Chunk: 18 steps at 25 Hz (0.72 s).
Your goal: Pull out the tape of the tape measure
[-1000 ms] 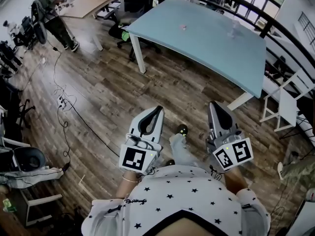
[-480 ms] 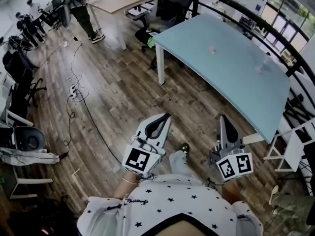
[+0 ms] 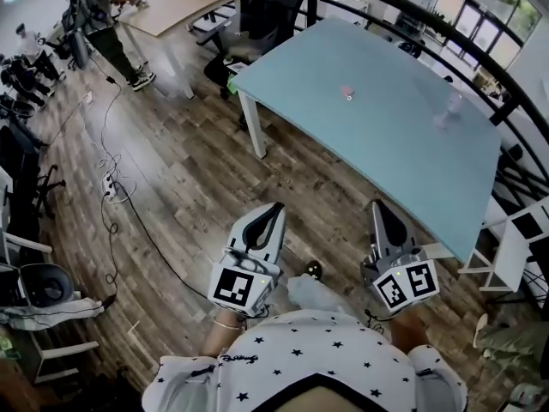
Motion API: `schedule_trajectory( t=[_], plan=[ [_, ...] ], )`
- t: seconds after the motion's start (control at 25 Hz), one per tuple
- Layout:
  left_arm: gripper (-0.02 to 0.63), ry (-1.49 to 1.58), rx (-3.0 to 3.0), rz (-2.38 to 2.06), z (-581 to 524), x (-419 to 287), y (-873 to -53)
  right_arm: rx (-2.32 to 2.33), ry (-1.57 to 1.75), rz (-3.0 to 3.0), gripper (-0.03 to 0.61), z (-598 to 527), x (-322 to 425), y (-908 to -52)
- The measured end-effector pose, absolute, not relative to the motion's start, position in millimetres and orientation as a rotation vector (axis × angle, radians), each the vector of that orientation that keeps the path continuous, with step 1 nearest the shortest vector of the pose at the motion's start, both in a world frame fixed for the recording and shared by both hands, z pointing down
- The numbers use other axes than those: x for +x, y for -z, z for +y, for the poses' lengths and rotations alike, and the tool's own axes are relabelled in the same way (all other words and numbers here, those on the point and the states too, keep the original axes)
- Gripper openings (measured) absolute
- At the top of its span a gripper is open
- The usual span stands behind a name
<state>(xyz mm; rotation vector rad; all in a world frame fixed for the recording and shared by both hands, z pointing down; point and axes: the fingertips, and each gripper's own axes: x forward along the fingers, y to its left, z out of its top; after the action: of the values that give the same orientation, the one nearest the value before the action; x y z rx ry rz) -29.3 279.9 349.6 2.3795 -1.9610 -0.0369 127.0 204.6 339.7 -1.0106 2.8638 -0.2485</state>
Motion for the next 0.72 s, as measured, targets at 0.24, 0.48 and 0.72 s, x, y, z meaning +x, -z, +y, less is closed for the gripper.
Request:
schedule_trajectory(
  t=[0.24, 0.48, 0.72],
  plan=[
    [0.034, -0.025, 2.372, -1.921, 220.3, -19.7, -353.0, -0.968, 0.289, 2.865, 0.002, 145.5, 127.0, -340.0],
    [0.034, -0.019, 2.424, -1.92, 181.1, -8.7, -332.6, -0.964, 0.279, 2.833, 0.003, 111.3, 137.2, -328.7],
    [0.034, -0.057, 2.401, -1.95, 165.6, -2.1, -331.7, -0.927, 0.292, 2.828, 0.005, 94.4, 143.7, -326.7]
  ],
)
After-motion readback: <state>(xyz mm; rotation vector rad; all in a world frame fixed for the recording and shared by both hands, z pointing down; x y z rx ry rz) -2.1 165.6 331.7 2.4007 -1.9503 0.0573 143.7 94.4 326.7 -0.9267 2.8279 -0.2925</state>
